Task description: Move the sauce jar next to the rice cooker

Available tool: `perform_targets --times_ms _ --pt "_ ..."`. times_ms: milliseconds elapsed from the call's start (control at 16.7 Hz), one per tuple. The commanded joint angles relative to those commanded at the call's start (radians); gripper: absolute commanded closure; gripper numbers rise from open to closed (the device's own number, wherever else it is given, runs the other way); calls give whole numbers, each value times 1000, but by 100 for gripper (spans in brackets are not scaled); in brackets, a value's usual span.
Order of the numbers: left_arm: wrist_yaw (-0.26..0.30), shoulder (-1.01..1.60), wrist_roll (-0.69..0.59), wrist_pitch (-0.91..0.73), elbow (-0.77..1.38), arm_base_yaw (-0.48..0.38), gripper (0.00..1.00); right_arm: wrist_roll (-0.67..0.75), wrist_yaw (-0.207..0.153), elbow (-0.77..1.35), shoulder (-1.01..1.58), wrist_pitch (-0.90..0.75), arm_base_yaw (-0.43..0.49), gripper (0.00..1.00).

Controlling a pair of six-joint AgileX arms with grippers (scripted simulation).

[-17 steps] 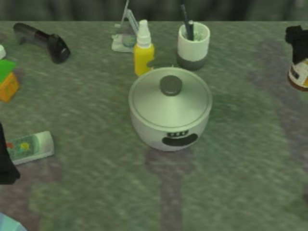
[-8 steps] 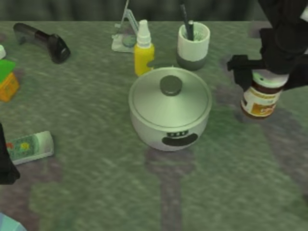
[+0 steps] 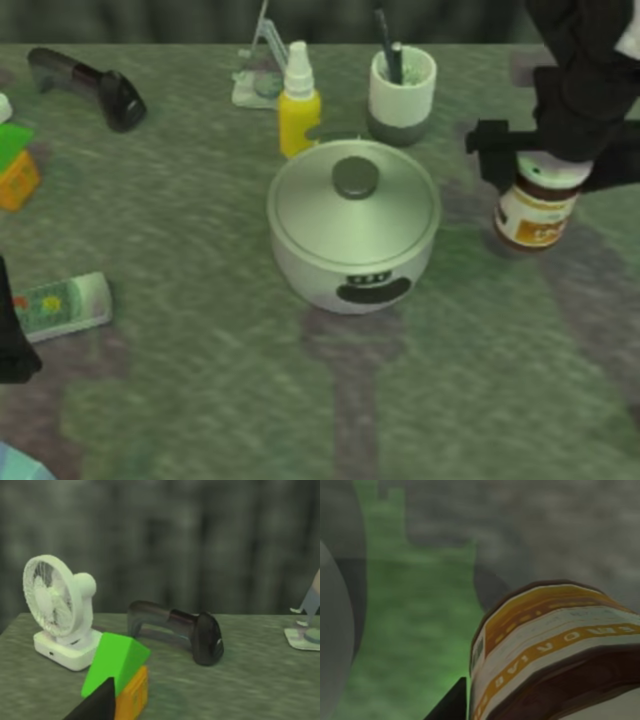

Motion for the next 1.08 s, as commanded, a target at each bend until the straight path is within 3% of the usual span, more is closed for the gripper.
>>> perform_targets --times_ms 300,600,1080 --pt "0 0 0 0 0 0 0 0 3 -75 45 121 1 100" --pt "0 0 0 0 0 0 0 0 3 -85 50 137 1 100" --pt "0 0 0 0 0 0 0 0 3 -85 50 137 1 40"
